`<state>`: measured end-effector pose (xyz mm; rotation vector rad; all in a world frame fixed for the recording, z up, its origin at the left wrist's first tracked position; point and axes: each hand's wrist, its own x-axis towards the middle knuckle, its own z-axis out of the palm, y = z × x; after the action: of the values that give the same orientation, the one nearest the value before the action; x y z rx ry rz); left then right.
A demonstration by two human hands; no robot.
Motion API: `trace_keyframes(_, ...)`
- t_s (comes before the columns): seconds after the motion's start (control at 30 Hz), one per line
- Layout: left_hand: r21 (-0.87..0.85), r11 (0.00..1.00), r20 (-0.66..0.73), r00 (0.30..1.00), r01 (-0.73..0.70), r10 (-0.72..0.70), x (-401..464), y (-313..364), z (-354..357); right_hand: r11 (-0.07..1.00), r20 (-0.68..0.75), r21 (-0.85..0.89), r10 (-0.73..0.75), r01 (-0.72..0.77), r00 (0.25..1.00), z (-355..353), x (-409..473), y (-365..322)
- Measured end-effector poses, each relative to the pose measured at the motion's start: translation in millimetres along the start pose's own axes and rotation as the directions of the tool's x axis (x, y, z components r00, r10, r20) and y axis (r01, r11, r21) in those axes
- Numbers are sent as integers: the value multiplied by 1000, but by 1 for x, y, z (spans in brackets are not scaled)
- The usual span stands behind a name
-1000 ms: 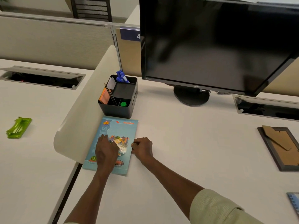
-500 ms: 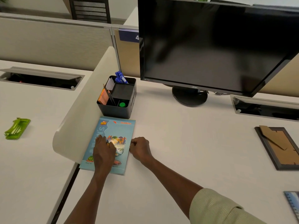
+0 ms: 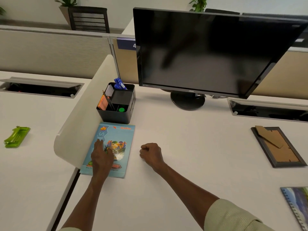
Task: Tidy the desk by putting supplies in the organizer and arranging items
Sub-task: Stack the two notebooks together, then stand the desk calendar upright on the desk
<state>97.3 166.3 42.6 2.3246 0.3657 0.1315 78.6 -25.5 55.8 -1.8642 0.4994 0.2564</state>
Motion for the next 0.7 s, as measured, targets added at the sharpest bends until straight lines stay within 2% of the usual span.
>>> trace_keyframes(0.17,-94,995,-57,998,-43,38,-17,20,0,991,-19,136,-6,9,1000,-45,-20,4)
trace_keyframes(0.37,-154,974,-97,984,-165,152,-51,57,22,986,-74,164,-10,22,997,-100,-36,27)
trace_keyframes(0.7,-195,947,118,952,-255,281,-134,105,97,977,-168,215,54,-17,984,-220,-73,86)
